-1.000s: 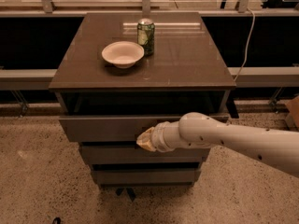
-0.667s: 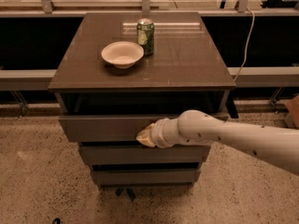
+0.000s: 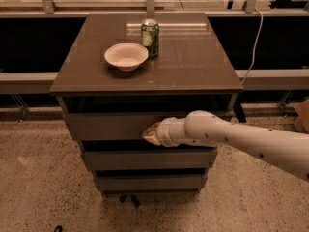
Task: Close top drawer
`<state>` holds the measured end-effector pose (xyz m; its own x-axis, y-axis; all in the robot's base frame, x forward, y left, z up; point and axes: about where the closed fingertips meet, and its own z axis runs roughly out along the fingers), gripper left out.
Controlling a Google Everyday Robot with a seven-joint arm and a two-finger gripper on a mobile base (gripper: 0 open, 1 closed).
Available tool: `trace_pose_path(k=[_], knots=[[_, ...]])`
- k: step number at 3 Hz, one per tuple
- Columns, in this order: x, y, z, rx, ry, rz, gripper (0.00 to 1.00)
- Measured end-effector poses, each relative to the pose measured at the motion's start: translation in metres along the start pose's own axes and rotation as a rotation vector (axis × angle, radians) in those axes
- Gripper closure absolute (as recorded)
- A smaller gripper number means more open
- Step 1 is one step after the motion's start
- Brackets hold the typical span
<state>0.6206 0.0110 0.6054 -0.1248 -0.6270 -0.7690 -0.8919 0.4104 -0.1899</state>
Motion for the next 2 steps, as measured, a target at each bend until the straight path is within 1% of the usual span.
trace_pose_path(k=[1, 2], knots=[[-0.009, 0.012, -0.017, -0.027, -0.023, -0.036, 1.00], [-0.013, 0.072, -0.062, -0.130, -0.049, -0.056, 1.00]])
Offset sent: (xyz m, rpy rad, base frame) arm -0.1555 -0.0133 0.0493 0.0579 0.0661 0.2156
